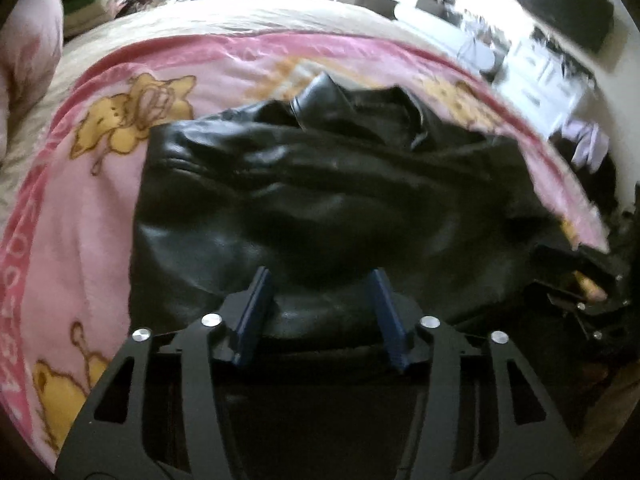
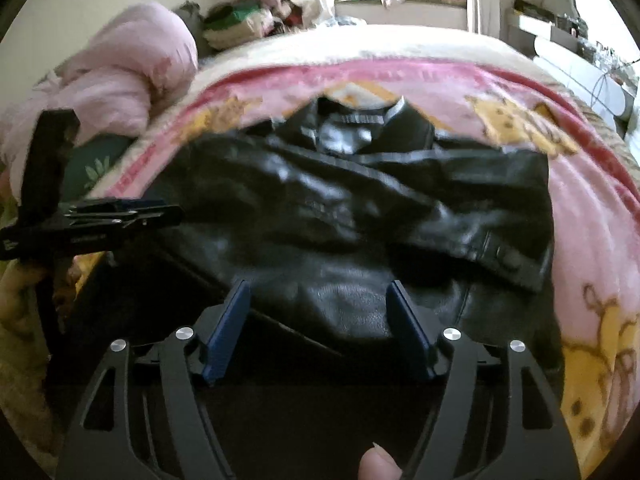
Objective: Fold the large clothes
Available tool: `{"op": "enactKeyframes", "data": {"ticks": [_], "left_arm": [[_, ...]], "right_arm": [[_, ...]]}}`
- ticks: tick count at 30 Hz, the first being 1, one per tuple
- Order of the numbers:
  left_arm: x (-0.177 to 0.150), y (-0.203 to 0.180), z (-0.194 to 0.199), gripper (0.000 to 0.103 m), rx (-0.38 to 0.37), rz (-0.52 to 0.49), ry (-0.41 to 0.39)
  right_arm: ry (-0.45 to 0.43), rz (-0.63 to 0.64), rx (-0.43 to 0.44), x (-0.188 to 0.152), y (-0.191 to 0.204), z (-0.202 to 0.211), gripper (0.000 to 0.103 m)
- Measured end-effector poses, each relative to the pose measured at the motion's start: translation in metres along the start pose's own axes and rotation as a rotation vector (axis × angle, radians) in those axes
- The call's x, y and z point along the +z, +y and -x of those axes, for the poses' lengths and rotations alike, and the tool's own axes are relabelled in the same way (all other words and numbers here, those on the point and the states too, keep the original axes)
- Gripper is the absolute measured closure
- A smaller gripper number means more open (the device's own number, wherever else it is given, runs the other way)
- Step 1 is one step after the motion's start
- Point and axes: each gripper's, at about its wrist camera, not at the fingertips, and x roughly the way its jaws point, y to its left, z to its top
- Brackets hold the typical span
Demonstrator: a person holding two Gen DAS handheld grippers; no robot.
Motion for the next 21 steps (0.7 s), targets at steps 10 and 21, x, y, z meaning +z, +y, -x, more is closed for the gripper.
{"op": "enactKeyframes", "data": {"ticks": [10,21], "left_arm": [[-0.001,0.001,-0.006,0.053,-0.01,0.008,-0.005],[0.011,0.006,0.029,0.009,-0.019,0.064,-0.055]], "right_arm": [[-0.003,-0.046,0.02,-0.004,-0.005,-0.005,0.034],[-0.106,-0.098,0.03,0.007,-0.019,0.034,0.012]]}}
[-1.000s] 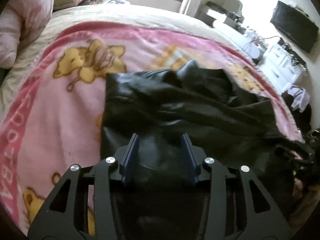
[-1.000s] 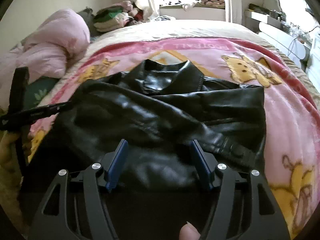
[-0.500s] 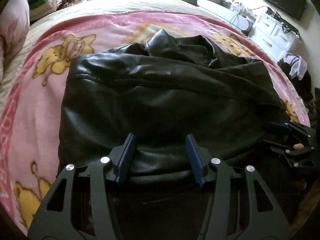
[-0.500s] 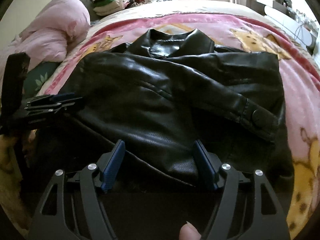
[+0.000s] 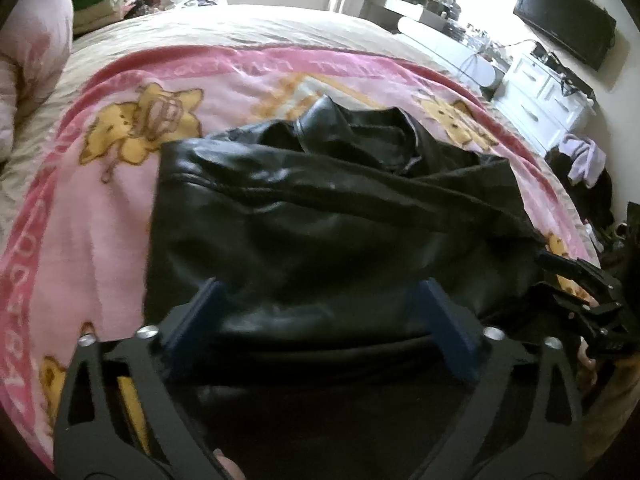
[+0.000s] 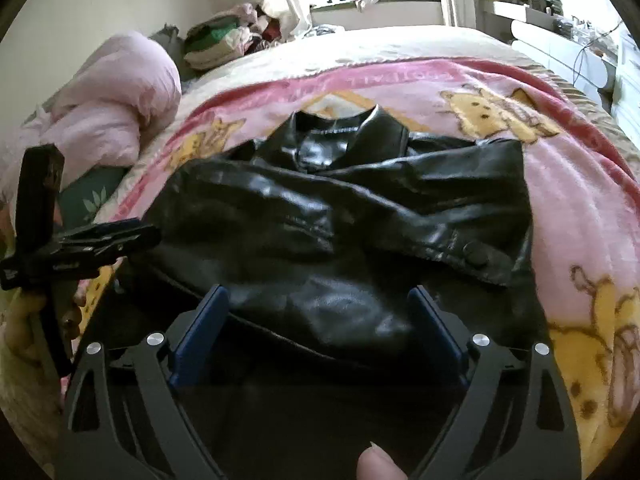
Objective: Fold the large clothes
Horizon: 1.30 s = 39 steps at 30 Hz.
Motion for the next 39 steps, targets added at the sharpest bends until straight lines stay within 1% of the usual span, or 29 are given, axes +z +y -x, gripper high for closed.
{"op": "enactKeyframes", "data": {"ticks": [3,6,11,16,20,25,29,32,39], "left_arm": [[0.003,0.0,0.009,0.009,0.017,0.002,-0.013],[0.005,0.0,0.02,0.009,0.027,0.006,-0.029],[0.0,-0.004,0.037,0.009,0.021,-0.003,-0.05],[-0.008,-0.01,0.045,0.009,0.019,-0.013,-0.054],[-0.021,-0.017,0.054,0.009,0.022,-0.023,-0.06],[-0.037,-0.021,0.068,0.009,0.041,-0.03,-0.075],[-0.052,-0.02,0.078,0.009,0.036,-0.018,-0.08],[-0.065,-0.017,0.086,0.009,0.053,-0.006,-0.086],[-0.095,-0.012,0.096,0.009,0.125,-0.014,-0.078]], "right_arm": [[-0.029,0.0,-0.009,0.003,0.0,0.009,0.009],[-0.049,0.0,-0.004,0.005,0.002,0.017,0.008],[-0.087,0.017,0.012,0.005,0.009,0.034,0.008],[-0.108,0.023,0.029,0.0,0.015,0.047,0.008],[-0.112,0.028,0.052,-0.007,0.021,0.058,0.007],[-0.111,0.034,0.059,-0.019,0.027,0.067,0.007],[-0.101,0.03,0.056,-0.031,0.028,0.075,0.007],[-0.094,0.019,0.048,-0.043,0.024,0.082,0.007],[-0.079,-0.002,0.025,-0.065,0.015,0.095,0.007]]}}
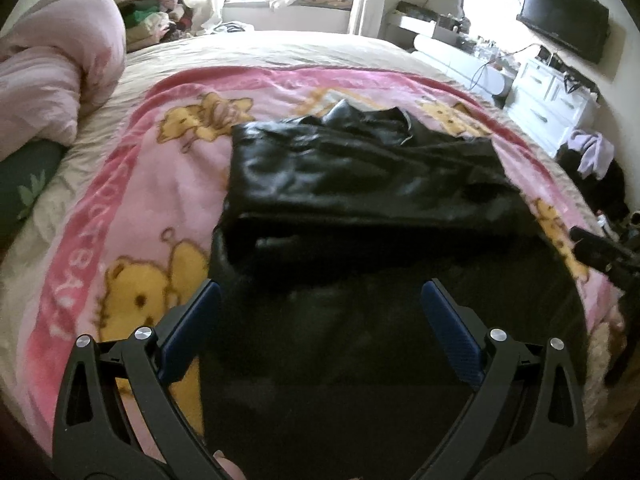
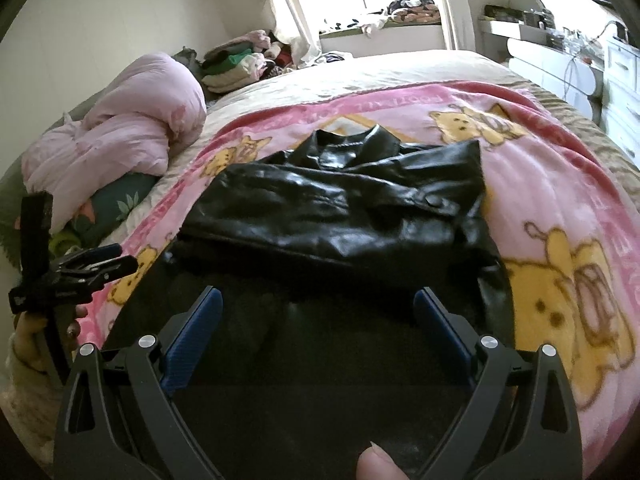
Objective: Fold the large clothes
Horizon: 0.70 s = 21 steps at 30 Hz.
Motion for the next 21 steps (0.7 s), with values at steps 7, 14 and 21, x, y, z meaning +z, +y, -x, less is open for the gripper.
{"op": "enactKeyframes", "data": {"ticks": [7,14,21], "left_arm": [[-0.026,0.006,0.002,0.009,0.035,0.0,0.034],[-0.043,0.012,0.009,0.009,0.062,0.007,0.047],[-0.058,0.019,0.015,0.009,0.073,0.023,0.06]], "right_arm": [[0.016,-0.008,-0.014,-0.017,-0.005,0.012,0.007],[0.027,0.012,-0.033,-0.032,-0.004,0.025,0.007],[0.036,0.008,-0.052,-0.047,-0.009,0.037,0.007]]}}
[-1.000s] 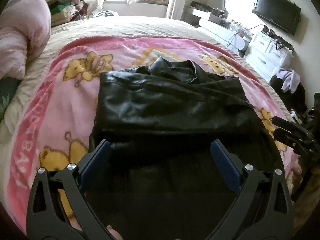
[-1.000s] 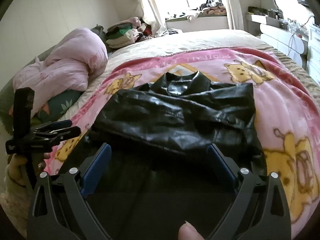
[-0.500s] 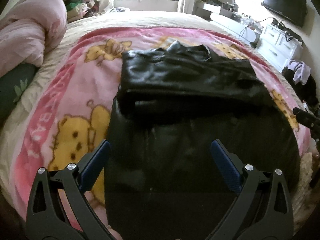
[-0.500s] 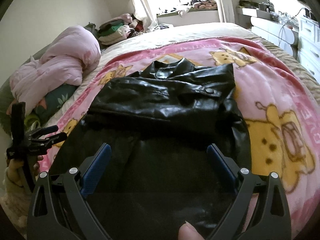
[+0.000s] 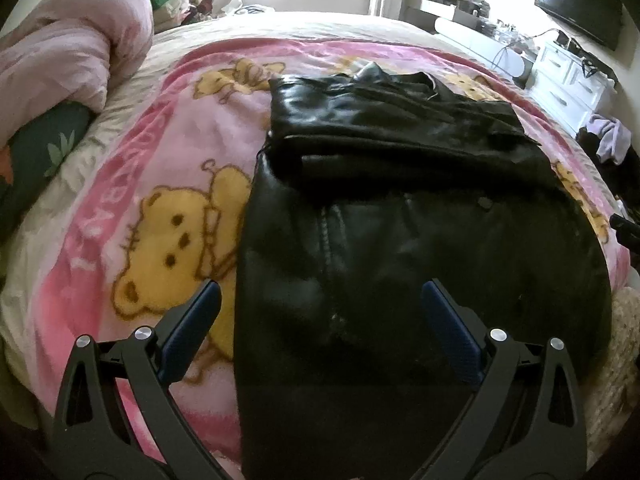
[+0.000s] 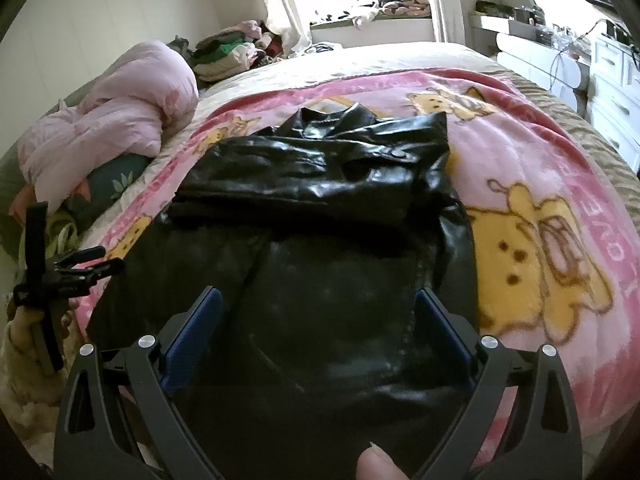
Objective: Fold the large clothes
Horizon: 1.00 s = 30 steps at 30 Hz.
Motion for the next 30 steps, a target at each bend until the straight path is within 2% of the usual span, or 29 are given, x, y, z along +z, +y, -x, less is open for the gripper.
{"op": "enactKeyframes", "data": {"ticks": [13,21,23,25,27,30], "left_arm": [[-0.042,0.03,0.001,0.009,-0.031,0.073,0.09],[-0.066,0.029,-0.004,0.009,-0.124,0.108,0.133],[-0.069,0.027,-0.004,0.017,-0.13,0.099,0.129],[-0.071,0.026,-0.002,0.041,-0.14,0.092,0.123],[-0.07,0.028,-0.001,0.048,-0.138,0.098,0.118],[-0.07,0.032,-0.002,0.05,-0.157,0.115,0.125]], "right_arm": [[0.057,-0.007,-0.044,-0.032,-0.015,0.006,0.007],[0.112,0.003,-0.038,-0.049,-0.02,0.011,0.007],[0.141,0.001,-0.038,-0.055,-0.022,0.01,0.007],[0.175,0.006,-0.056,-0.063,-0.024,0.01,0.007],[0.201,0.014,-0.071,-0.071,-0.027,0.01,0.007],[0.232,0.007,-0.08,-0.077,-0.032,0.009,0.007]]}}
